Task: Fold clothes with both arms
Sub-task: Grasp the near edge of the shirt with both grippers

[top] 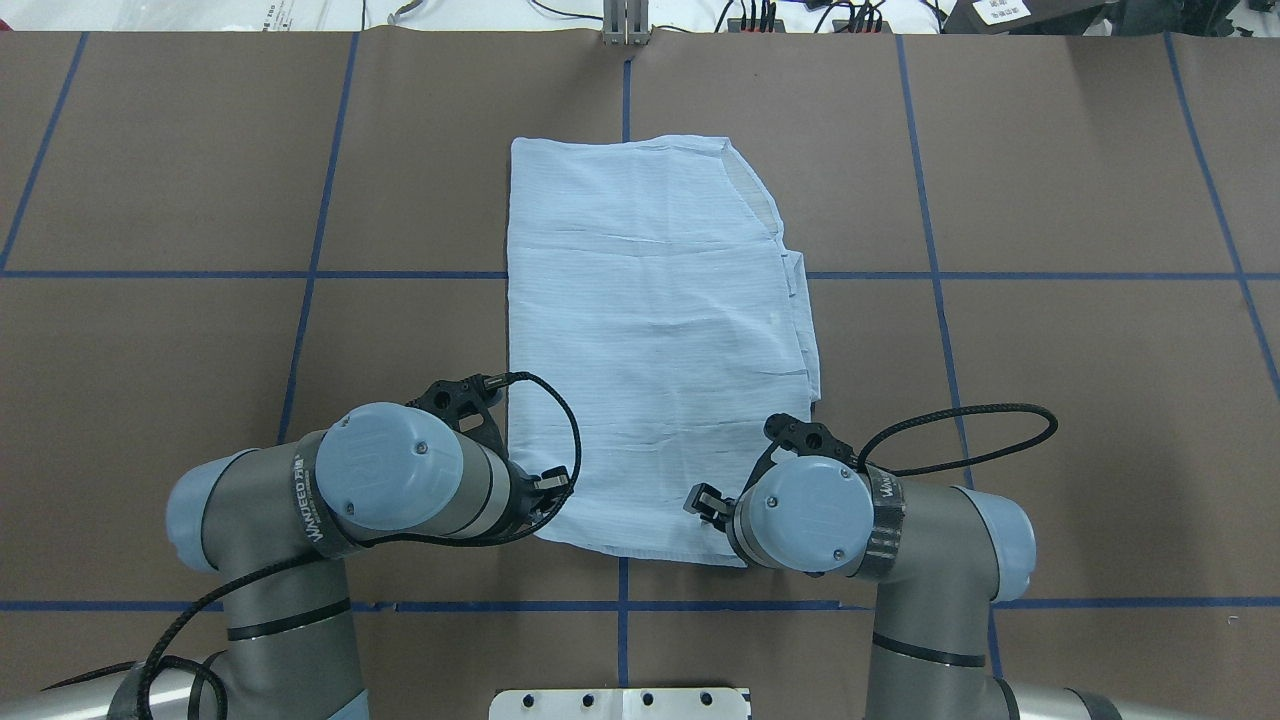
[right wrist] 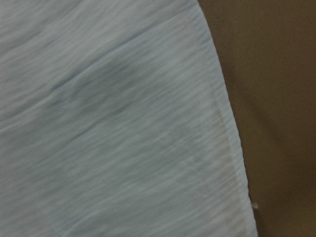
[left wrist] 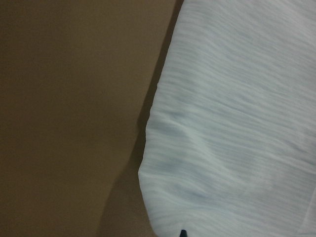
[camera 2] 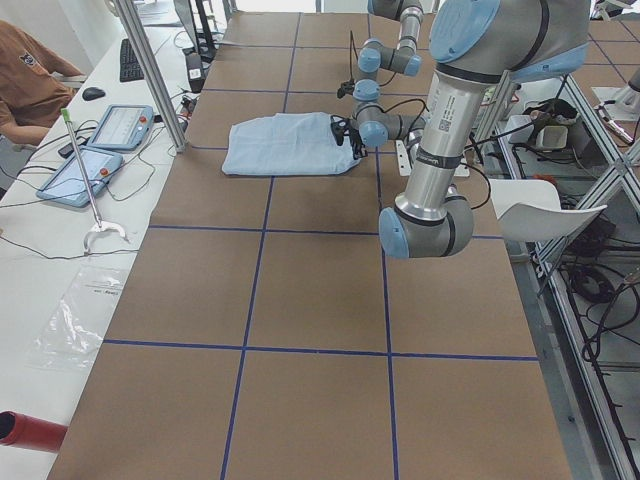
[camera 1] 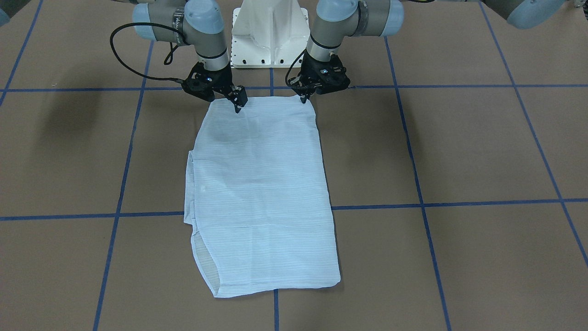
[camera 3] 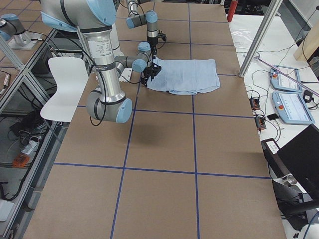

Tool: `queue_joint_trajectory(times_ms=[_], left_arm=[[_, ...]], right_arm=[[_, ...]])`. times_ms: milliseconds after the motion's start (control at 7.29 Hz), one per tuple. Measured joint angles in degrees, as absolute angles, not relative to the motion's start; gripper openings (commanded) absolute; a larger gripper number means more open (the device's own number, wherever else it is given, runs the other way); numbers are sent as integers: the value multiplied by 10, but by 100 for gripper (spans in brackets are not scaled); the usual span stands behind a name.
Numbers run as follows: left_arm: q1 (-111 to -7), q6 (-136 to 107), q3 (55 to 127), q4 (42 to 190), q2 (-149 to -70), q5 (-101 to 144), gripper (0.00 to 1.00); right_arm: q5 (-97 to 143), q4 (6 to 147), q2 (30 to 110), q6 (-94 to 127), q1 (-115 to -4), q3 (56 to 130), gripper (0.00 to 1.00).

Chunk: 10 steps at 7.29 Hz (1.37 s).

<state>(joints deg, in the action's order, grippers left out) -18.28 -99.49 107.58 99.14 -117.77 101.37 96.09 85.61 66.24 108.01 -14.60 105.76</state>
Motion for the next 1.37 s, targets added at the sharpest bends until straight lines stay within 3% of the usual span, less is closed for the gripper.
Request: queue_joint_trajectory(times_ms=[412,549,1372], left_arm=[[-183,-995,1075,992,-1178,1013,0],[-183,-995,1075,992,-1177,1013,0],[-183,-994,1069,994,-1177,1013,0]], right_arm=[[961,856,660,1078,-146,1056,20],[961,856,660,1078,-146,1056,2],[963,855,651,1077,-149,1061,0]])
